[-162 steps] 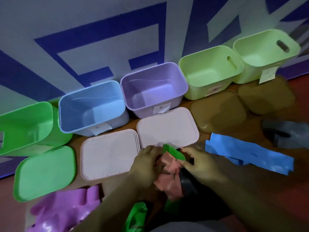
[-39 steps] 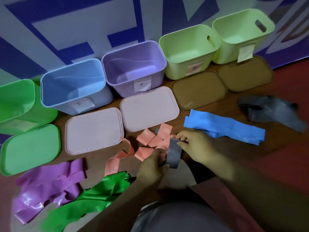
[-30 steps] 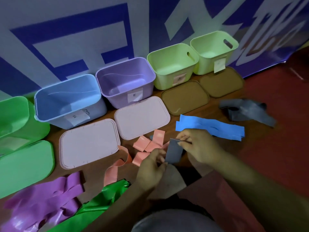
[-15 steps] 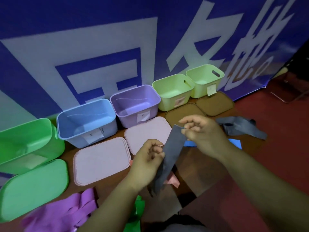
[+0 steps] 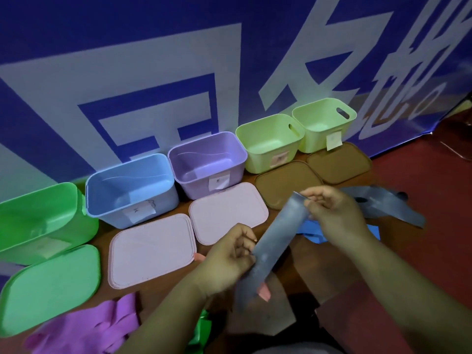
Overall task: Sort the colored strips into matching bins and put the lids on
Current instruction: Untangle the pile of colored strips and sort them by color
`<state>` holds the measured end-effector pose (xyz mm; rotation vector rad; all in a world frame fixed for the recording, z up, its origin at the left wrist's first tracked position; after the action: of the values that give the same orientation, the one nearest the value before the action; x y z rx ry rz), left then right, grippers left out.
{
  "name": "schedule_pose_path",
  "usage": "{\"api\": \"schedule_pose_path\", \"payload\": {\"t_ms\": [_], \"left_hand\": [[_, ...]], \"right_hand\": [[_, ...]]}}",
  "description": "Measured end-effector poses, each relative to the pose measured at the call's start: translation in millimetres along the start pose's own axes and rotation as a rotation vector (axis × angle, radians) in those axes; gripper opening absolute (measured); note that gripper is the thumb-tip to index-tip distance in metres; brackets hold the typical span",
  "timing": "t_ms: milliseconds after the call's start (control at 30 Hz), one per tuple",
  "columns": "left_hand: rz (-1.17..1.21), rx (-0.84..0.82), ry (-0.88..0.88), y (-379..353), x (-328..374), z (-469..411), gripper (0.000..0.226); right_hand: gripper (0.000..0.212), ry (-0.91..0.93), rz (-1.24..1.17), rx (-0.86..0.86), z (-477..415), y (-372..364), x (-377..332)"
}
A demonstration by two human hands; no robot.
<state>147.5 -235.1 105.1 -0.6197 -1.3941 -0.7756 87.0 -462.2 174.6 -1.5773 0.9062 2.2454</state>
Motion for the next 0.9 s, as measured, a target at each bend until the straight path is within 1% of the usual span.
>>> {"api": "schedule_pose_path", "payload": {"t_ms": [133, 200, 300, 433, 533, 633, 733, 800, 900], "left_hand": [[-0.047, -0.126, 0.043, -42.3, -3.4, -53.9, 0.028], [-0.091, -0.135, 0.066, -66.0, -5.6, -89.4, 0.026], [-0.215, -0.131, 0.066, -102.6, -5.3, -150.1, 0.03], [-0.321, -0.152, 0.085, -149.0, 2.6, -228.5, 0.034], [-0.421, -0.208, 0.078, -176.2, -0.3, -276.8, 0.03], [-0.491, -0.231, 0.093, -198.5, -2.5, -317.4, 0.03], [-0.505, -0.22, 0.096, -214.2, -3.9, -351.6, 0.031], [-0.514, -0.225, 0.101, -224.3, -6.8, -370.3, 0.03], [-0.519, -0.268, 0.111, -238.9, -13.7, -389.0, 0.033]], "right_hand": [[0.028, -0.05, -0.028, 0.057, -46.2, 57.1, 40.5], [0.026, -0.078, -0.028, 0.075, -70.7, 90.1, 63.3], [0.031, -0.106, 0.0, 0.105, -101.7, 140.9, 99.4], [0.025, -0.155, 0.134, 0.154, -134.9, 206.1, 135.3], [0.029, -0.173, 0.272, 0.162, -155.8, 243.3, 162.5], [0.031, -0.195, 0.331, 0.156, -169.0, 267.4, 182.7], [0.031, -0.169, 0.432, 0.18, -178.4, 279.6, 194.3], [0.032, -0.224, 0.457, 0.179, -186.6, 285.6, 203.9], [0.034, -0.269, 0.549, 0.099, -197.4, 287.9, 215.6]]}}
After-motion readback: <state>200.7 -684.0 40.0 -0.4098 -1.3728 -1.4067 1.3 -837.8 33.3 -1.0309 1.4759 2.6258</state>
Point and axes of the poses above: each hand's wrist, its own z-axis away from the middle knuckle, its own y-axis out of the back of the hand, x = y × z, the point moved 6 cm from there along -z, towards the middle knuckle, and after that the axes turned 9 degrees about -y, right-handed, at the moved point
